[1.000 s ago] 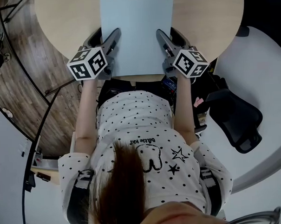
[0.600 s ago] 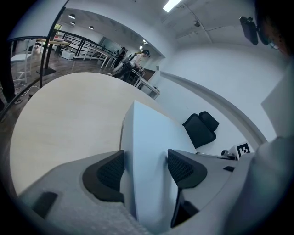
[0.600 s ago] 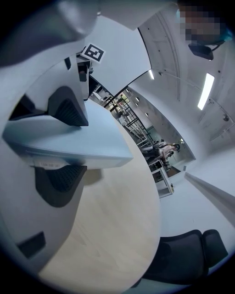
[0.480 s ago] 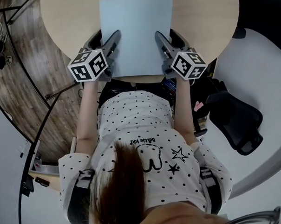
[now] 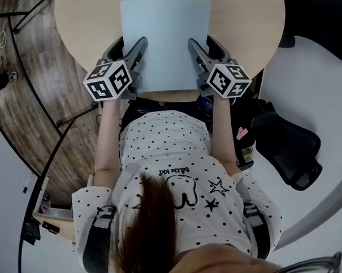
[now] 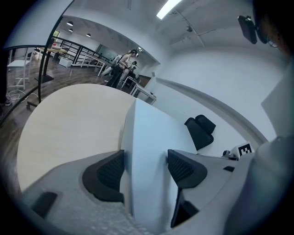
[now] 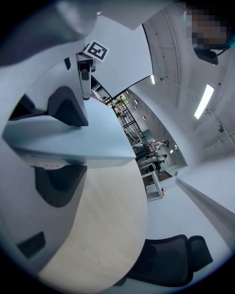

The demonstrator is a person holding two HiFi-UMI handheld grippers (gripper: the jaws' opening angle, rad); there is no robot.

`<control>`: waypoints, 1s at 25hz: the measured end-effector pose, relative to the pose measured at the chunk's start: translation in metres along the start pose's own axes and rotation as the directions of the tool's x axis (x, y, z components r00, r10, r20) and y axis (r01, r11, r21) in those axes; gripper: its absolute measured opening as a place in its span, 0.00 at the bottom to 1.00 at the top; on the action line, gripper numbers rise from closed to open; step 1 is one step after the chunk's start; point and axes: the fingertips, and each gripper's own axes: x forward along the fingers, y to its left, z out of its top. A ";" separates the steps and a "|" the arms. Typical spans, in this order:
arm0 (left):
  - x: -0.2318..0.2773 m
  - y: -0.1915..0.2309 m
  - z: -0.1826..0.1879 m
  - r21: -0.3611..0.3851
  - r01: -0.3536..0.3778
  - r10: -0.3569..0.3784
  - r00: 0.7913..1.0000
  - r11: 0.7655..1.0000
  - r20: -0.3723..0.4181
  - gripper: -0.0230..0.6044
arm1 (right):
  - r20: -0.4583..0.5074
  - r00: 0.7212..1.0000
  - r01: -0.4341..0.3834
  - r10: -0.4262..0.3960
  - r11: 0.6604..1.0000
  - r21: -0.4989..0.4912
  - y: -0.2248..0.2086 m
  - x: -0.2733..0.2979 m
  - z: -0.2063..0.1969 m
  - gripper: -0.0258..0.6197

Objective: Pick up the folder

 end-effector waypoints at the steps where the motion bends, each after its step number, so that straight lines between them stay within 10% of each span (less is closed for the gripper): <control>1: -0.001 -0.001 0.001 0.002 0.001 -0.001 1.000 1.000 0.005 0.50 | 0.004 1.000 0.000 0.000 1.000 -0.002 0.001 -0.001 0.001 0.44; 25: -0.046 -0.042 0.055 0.080 0.050 -0.064 0.979 0.996 0.194 0.50 | 0.156 0.987 -0.018 0.029 0.998 -0.067 0.035 -0.035 0.040 0.45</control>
